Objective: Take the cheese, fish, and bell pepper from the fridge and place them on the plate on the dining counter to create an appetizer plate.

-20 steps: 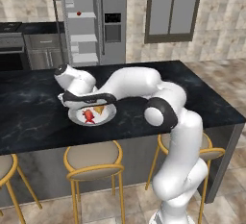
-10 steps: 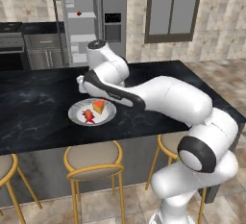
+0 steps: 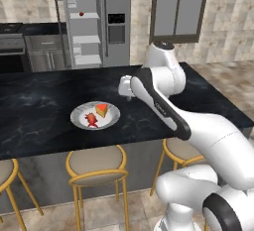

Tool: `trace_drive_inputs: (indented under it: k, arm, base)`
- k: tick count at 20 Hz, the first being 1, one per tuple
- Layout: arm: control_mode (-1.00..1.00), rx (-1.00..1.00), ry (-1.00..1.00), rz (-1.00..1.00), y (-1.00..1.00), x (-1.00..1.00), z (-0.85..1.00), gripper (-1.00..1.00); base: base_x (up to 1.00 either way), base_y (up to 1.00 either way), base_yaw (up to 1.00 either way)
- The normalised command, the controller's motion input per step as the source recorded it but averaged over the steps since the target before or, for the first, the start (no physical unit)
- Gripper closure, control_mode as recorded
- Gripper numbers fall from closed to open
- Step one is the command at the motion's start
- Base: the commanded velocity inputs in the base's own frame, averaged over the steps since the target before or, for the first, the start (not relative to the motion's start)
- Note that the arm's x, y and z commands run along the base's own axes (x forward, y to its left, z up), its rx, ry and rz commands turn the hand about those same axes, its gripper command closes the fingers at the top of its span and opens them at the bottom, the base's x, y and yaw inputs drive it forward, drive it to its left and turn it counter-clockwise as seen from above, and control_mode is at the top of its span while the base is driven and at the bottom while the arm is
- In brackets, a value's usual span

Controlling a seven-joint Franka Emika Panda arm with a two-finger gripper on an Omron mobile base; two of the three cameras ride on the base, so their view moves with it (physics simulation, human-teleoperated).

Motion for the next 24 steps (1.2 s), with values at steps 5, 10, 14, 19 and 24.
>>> trace_drive_inputs:
  k: [5,10,14,19,24]
  arm:
    - [-1.00,-0.01,0.00,0.07,-0.47,-0.23,0.00,-1.00]
    - [-1.00,-0.02,0.04,0.01,-0.07,0.00,-0.03,-1.00]
    - [-1.00,-0.01,0.01,0.00,0.00,-0.01,0.00,-1.00]
    - [1.00,-0.01,0.00,0.00,0.00,-0.08,0.00,-1.00]
    - [1.00,0.00,0.00,0.00,0.00,0.00,0.00,-1.00]
  base:
    - [0.00,0.00,0.00]
    - [0.00,0.00,0.00]
    - [0.00,0.00,0.00]
    - [-0.29,-0.01,0.00]
    - [-0.92,-0.45,0.00]
